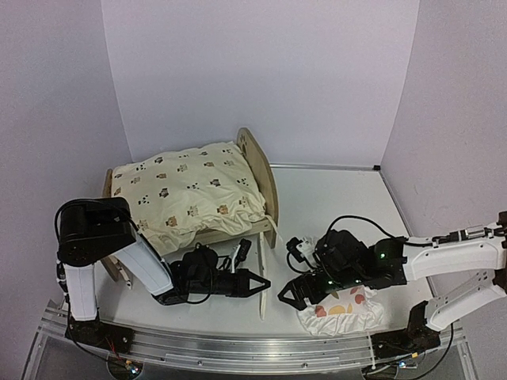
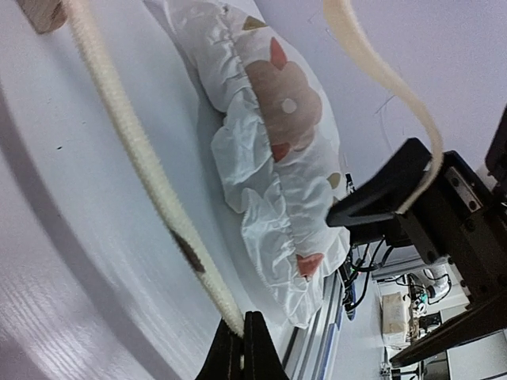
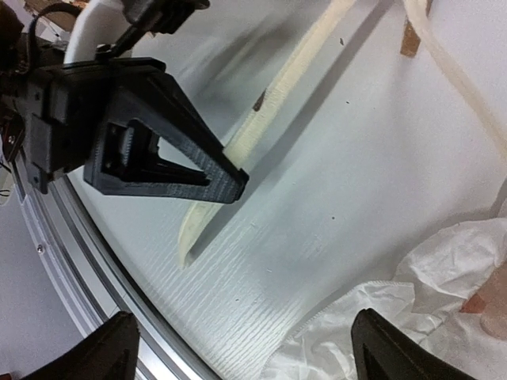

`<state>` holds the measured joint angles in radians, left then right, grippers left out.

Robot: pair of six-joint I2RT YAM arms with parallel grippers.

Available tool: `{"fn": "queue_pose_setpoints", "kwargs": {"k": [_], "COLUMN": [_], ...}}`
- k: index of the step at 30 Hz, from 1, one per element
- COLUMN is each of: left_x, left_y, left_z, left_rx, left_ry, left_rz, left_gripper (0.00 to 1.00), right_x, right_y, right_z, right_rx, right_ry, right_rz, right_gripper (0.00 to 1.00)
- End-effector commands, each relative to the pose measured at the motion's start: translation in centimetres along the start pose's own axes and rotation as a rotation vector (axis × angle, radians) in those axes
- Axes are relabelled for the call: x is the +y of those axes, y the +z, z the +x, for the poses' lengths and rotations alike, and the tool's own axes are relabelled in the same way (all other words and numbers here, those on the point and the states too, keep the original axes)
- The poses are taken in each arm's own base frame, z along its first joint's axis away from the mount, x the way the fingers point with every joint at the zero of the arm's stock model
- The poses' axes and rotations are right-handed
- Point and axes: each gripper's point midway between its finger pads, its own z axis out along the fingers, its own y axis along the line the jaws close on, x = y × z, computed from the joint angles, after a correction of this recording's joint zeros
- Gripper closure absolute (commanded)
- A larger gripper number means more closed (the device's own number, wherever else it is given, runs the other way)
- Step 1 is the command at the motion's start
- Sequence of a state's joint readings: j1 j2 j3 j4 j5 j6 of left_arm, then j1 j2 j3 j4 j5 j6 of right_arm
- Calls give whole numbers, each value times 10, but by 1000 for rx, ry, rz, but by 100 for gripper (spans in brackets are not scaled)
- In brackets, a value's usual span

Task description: Set up the pet bed

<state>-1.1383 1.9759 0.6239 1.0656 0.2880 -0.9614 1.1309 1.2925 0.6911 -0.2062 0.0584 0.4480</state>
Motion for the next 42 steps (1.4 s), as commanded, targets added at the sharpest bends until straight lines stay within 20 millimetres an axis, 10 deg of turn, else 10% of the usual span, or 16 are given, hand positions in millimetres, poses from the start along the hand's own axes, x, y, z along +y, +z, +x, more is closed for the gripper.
{"fn": "queue_pose_setpoints", "kwargs": {"k": [1, 6, 17, 28, 35, 42], "left_x": [-28, -23, -9, -25, -31, -18], "left_y": [-3, 0, 0, 16, 32, 23], "left_z": [4, 2, 3, -4, -8, 7], "left_rx": [8, 5, 15, 37, 50, 51], "left_ry": [69, 94, 123, 139, 124, 42], "left_rz": [47, 11, -60, -21, -1, -30], "left_gripper": [100, 100, 100, 100, 94, 63], "right_x": [-10, -47, -47, -77, -78, -75], "right_y": [-12, -24, -68, 0, 7, 16], "right_z": [-4, -8, -32, -64, -54, -37], "right_rx": [4, -25, -175, -191, -173, -116], "right_ry": [-20, -16, -5, -46, 80, 135], "right_rz": [79, 293, 288, 511, 327, 236], "right_gripper": [2, 2, 2, 33, 26, 17]}}
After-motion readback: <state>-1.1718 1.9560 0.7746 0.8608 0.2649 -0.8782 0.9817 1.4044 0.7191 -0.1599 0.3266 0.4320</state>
